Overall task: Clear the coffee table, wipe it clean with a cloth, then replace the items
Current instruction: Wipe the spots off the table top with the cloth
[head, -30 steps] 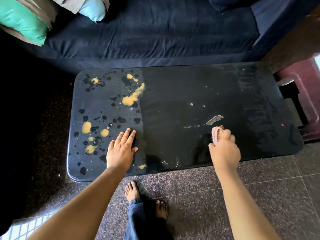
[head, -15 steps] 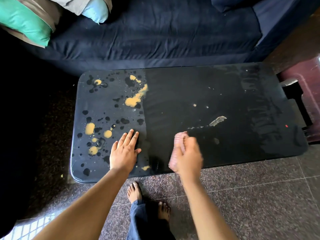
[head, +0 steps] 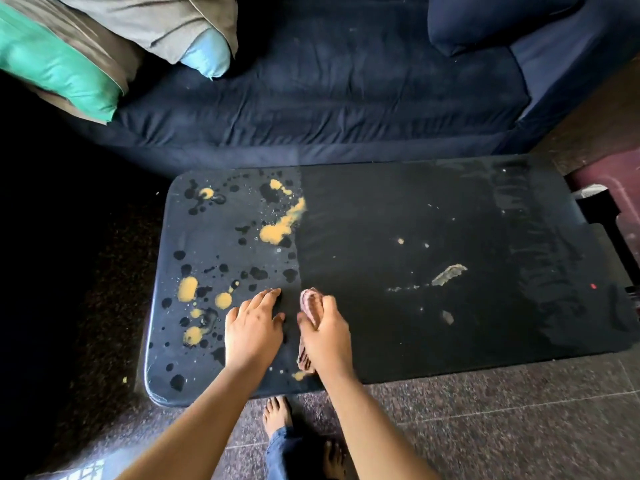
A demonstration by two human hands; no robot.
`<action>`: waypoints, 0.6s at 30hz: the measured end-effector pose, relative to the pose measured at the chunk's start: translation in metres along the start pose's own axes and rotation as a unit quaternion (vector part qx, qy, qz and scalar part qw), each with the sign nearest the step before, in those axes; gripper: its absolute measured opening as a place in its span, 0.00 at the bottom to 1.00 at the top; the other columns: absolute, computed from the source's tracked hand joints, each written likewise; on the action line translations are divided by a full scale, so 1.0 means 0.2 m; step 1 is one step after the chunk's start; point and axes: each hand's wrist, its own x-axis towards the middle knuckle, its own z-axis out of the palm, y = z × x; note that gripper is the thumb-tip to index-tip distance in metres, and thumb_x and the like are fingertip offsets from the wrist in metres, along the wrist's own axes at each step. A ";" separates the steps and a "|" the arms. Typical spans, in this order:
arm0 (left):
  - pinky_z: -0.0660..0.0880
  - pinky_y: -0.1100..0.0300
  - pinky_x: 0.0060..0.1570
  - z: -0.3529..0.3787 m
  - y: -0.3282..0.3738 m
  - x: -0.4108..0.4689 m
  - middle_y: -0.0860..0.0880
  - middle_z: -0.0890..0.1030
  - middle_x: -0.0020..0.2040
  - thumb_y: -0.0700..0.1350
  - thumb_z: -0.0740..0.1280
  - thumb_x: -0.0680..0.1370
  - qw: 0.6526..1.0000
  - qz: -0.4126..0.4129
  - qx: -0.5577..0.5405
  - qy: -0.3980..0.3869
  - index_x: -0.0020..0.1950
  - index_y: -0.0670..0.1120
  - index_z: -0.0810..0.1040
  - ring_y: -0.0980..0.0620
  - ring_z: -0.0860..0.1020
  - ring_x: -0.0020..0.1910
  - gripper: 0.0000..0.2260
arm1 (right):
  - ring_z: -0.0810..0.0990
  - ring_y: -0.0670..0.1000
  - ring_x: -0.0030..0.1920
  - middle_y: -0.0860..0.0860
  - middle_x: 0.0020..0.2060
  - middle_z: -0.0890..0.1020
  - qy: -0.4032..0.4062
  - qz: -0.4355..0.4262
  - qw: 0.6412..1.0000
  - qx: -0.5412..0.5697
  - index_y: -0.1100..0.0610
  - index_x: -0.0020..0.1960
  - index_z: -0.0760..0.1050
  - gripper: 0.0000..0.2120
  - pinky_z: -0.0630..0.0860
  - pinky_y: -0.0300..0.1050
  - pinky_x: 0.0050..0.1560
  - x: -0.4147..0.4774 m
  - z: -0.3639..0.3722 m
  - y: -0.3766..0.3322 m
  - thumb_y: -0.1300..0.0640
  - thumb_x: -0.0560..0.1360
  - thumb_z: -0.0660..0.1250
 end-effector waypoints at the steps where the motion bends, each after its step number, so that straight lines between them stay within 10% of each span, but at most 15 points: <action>1: 0.60 0.55 0.67 -0.03 0.00 0.05 0.55 0.67 0.73 0.50 0.59 0.80 1.000 -0.003 -0.016 0.012 0.74 0.54 0.62 0.52 0.66 0.70 0.22 | 0.80 0.57 0.48 0.53 0.47 0.81 0.010 0.045 0.995 0.084 0.55 0.51 0.69 0.11 0.76 0.50 0.46 0.08 -0.04 -0.03 0.51 0.74 0.68; 4: 0.60 0.54 0.68 -0.12 0.00 0.21 0.54 0.65 0.74 0.48 0.60 0.80 0.999 0.009 -0.033 0.026 0.75 0.53 0.61 0.51 0.64 0.72 0.23 | 0.81 0.57 0.46 0.53 0.42 0.81 0.095 0.084 0.972 0.196 0.56 0.48 0.70 0.11 0.77 0.54 0.49 0.33 -0.25 -0.07 0.53 0.73 0.70; 9: 0.59 0.53 0.71 -0.25 -0.07 0.55 0.51 0.56 0.77 0.50 0.64 0.78 1.000 -0.010 -0.005 0.001 0.78 0.50 0.55 0.48 0.57 0.75 0.30 | 0.78 0.61 0.47 0.57 0.49 0.78 0.199 0.024 0.973 -0.113 0.58 0.51 0.67 0.12 0.67 0.48 0.41 0.74 -0.50 -0.17 0.53 0.75 0.66; 18: 0.54 0.53 0.74 -0.27 -0.18 0.76 0.50 0.45 0.79 0.65 0.65 0.73 0.995 0.003 0.046 -0.087 0.79 0.49 0.44 0.49 0.47 0.77 0.44 | 0.81 0.58 0.50 0.53 0.59 0.75 0.076 -0.126 0.950 -0.274 0.56 0.64 0.65 0.17 0.74 0.47 0.45 0.95 -0.07 -0.48 0.50 0.79 0.59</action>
